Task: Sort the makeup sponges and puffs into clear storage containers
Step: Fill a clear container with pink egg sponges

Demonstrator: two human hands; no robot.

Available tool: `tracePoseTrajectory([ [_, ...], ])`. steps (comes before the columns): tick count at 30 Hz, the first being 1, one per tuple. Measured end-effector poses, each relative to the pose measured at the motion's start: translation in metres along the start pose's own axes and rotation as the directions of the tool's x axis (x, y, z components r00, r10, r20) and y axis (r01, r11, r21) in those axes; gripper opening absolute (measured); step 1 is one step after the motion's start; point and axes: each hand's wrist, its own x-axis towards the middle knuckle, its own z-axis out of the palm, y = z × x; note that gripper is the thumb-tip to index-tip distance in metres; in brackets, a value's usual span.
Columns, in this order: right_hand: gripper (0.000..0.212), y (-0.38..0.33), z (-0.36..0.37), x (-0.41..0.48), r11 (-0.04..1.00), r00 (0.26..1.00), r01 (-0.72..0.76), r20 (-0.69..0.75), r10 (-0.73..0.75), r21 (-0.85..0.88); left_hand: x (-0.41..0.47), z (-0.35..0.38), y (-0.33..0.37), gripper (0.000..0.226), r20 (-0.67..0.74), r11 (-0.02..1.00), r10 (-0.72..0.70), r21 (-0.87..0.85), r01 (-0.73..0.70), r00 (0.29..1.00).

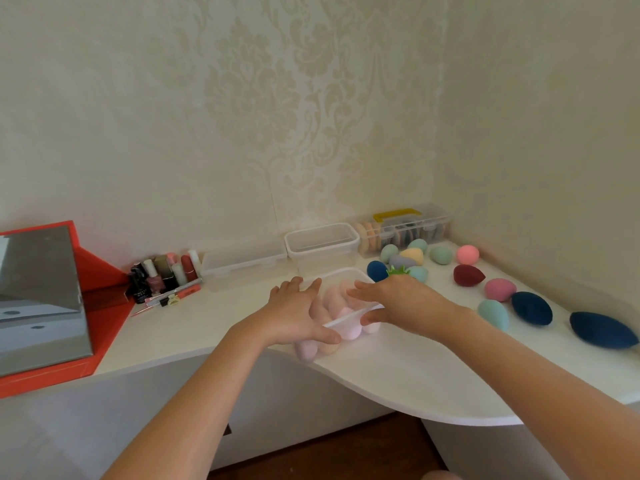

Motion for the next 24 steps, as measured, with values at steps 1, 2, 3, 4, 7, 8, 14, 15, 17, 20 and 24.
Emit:
tracePoseTrajectory([
  [1, 0.055, -0.002, -0.001, 0.0, 1.0, 1.0, 0.004, -0.001, -0.004, -0.026, 0.0, 0.001, 0.0, 0.109, -0.015, 1.0, -0.001, -0.007, 0.001, 1.0],
  [2, 0.054, -0.004, -0.002, 0.0, 0.999, 1.0, 0.007, -0.003, -0.007, -0.034, 0.001, 0.002, -0.001, 0.108, -0.027, 1.0, -0.001, -0.011, 0.0, 1.0],
  [3, 0.054, -0.005, -0.002, -0.001, 0.999, 1.0, 0.014, -0.007, -0.014, -0.041, 0.002, 0.003, 0.0, 0.107, -0.037, 1.0, 0.0, -0.016, 0.0, 0.999],
  [4, 0.053, -0.006, -0.001, -0.002, 0.998, 1.0, 0.017, -0.005, -0.017, -0.059, 0.002, 0.003, 0.0, 0.106, -0.048, 1.0, 0.001, -0.021, -0.002, 0.999],
  [7, 0.05, -0.01, 0.001, -0.003, 0.993, 1.0, 0.027, -0.011, -0.028, -0.116, 0.004, 0.006, 0.0, 0.105, -0.078, 0.999, -0.002, -0.034, -0.001, 0.997],
  [8, 0.049, -0.011, 0.003, -0.001, 0.989, 0.999, 0.025, -0.018, -0.028, -0.144, 0.005, 0.006, -0.001, 0.105, -0.083, 0.999, -0.006, -0.039, 0.003, 0.997],
  [14, 0.068, -0.028, 0.047, 0.007, 0.971, 0.948, -0.165, -0.3, 0.107, -0.173, 0.015, 0.007, -0.016, 0.099, -0.091, 0.994, 0.03, -0.101, -0.039, 0.995],
  [15, 0.068, -0.031, 0.058, 0.009, 0.968, 0.925, -0.184, -0.363, 0.112, -0.169, 0.015, 0.006, -0.019, 0.096, -0.075, 0.991, 0.045, -0.125, -0.055, 0.996],
  [17, 0.06, -0.038, 0.07, 0.011, 0.975, 0.896, -0.194, -0.423, 0.132, -0.108, 0.018, -0.001, -0.026, 0.077, -0.061, 0.953, 0.044, -0.298, -0.06, 0.997],
  [20, 0.061, -0.04, 0.077, 0.015, 0.971, 0.884, -0.228, -0.433, 0.176, -0.071, 0.031, -0.019, -0.039, 0.033, -0.181, 0.864, 0.023, -0.492, -0.11, 0.983],
  [24, 0.051, -0.033, 0.079, 0.018, 0.987, 0.878, -0.128, -0.473, 0.066, -0.1, 0.067, -0.043, -0.06, 0.026, -0.391, 0.918, -0.032, -0.375, -0.127, 0.92],
])
